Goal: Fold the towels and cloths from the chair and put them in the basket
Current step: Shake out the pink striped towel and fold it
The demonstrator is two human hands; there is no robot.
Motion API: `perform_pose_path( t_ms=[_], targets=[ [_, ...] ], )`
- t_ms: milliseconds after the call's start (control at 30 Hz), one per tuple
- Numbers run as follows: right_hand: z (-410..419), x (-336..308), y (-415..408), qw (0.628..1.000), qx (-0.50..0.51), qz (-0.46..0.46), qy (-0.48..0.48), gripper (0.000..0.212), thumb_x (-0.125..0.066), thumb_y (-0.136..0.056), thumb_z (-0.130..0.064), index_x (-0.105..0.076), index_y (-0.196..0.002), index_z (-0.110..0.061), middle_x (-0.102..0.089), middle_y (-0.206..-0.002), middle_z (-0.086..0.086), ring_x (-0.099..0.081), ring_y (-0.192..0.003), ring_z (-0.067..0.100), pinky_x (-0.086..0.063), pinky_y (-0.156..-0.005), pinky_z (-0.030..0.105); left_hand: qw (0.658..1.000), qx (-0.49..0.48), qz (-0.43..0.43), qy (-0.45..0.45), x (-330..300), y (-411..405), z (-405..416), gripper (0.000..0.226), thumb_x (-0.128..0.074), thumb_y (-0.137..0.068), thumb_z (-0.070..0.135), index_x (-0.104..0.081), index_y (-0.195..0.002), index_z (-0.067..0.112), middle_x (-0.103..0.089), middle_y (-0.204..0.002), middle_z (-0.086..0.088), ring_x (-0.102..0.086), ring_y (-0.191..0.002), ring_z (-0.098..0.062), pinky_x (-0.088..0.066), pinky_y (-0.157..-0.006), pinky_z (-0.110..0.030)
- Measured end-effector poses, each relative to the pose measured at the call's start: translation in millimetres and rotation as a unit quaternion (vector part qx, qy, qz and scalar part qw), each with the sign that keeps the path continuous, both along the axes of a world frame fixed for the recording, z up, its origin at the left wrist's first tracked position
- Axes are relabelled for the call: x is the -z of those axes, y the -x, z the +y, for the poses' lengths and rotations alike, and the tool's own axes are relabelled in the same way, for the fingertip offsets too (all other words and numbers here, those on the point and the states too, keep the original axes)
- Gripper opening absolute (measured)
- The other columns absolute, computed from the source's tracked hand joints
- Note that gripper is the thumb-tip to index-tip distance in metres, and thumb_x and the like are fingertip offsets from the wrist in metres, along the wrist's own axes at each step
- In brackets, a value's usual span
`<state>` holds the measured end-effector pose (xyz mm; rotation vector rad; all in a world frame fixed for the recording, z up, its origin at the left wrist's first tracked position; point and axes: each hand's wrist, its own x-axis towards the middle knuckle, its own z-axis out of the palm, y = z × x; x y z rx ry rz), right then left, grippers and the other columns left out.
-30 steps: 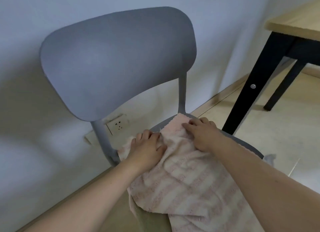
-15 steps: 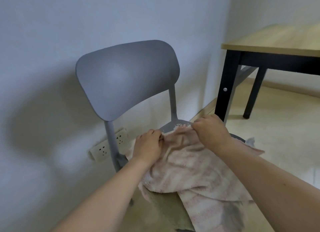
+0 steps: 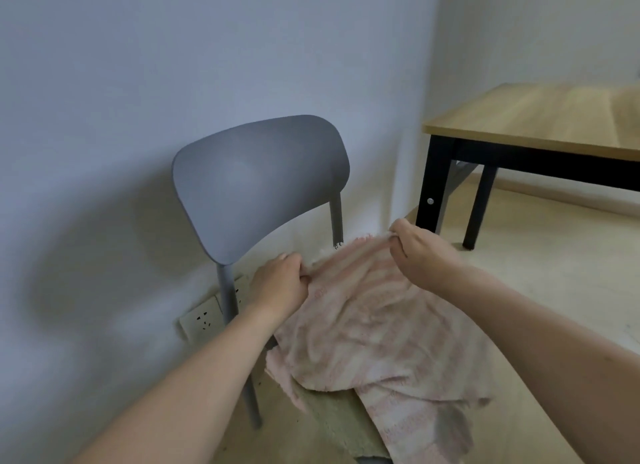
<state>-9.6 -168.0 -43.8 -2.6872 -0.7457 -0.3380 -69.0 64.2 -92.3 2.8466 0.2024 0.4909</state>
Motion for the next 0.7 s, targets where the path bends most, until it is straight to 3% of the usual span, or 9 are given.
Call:
perform_pose_path(
  t_ms=[167,367,467,533,600,700],
  targets=[
    [-19,-54,64,0.998,0.056,-0.008,-0.035,0.013,-0.03,-0.102,-0.023,-0.04,-0.096,-0.019,-0.049,-0.08,-0.002,-0.051,-0.066,0.018,-0.042,-0.06,0.037,0.998,-0.013,-0.059,0.031,-41,32,-1,0.014,-0.048,-0.088,0.021,-0.046,-0.075,0.014,-0.058,-0.078,-0.005,-0.054,-0.076,-0.032,-0.033,-0.058,-0.035],
    [-35,-138,134,0.99,0.112,-0.022,-0.077,0.016,-0.033,-0.1,-0.023,-0.048,-0.1,-0.017,-0.052,-0.092,-0.001,-0.051,-0.085,0.024,-0.038,-0.073,0.034,0.995,0.037,-0.079,0.038,-110,89,-19,0.009,-0.044,-0.088,0.013,-0.052,-0.09,0.014,-0.056,-0.095,-0.007,-0.055,-0.09,-0.034,-0.036,-0.067,-0.034],
    [-28,-172,163,0.99,0.094,-0.053,-0.093,0.019,-0.038,-0.099,-0.021,-0.054,-0.109,-0.015,-0.053,-0.093,-0.001,-0.048,-0.085,0.022,-0.035,-0.073,0.03,0.984,0.112,-0.007,0.141,-138,122,-40,0.025,-0.051,-0.089,0.018,-0.052,-0.114,0.017,-0.057,-0.111,0.001,-0.054,-0.102,-0.023,-0.04,-0.08,-0.03],
    [-22,-187,177,0.991,0.085,-0.074,-0.073,0.017,-0.04,-0.098,-0.021,-0.054,-0.106,-0.018,-0.059,-0.097,0.002,-0.051,-0.085,0.024,-0.039,-0.072,0.032,0.948,0.191,0.054,0.251,-150,140,-60,0.038,-0.062,-0.085,0.015,-0.051,-0.122,0.016,-0.057,-0.115,0.004,-0.053,-0.101,-0.015,-0.039,-0.081,-0.025],
    [-20,-198,190,0.99,0.079,-0.097,-0.061,0.016,-0.039,-0.098,-0.02,-0.054,-0.104,-0.018,-0.06,-0.1,0.002,-0.052,-0.085,0.026,-0.041,-0.071,0.034,0.916,0.226,0.085,0.32,-157,152,-76,0.04,-0.072,-0.079,0.015,-0.055,-0.116,0.015,-0.063,-0.103,0.0,-0.058,-0.088,-0.014,-0.046,-0.074,-0.026],
    [-22,-213,209,0.987,0.076,-0.124,-0.062,0.018,-0.038,-0.099,-0.021,-0.054,-0.106,-0.016,-0.053,-0.094,-0.002,-0.049,-0.082,0.023,-0.04,-0.071,0.034,0.92,0.23,0.1,0.301,-166,164,-86,0.026,-0.072,-0.08,0.017,-0.065,-0.105,0.014,-0.059,-0.081,0.001,-0.055,-0.07,-0.013,-0.046,-0.064,-0.025]
  ],
)
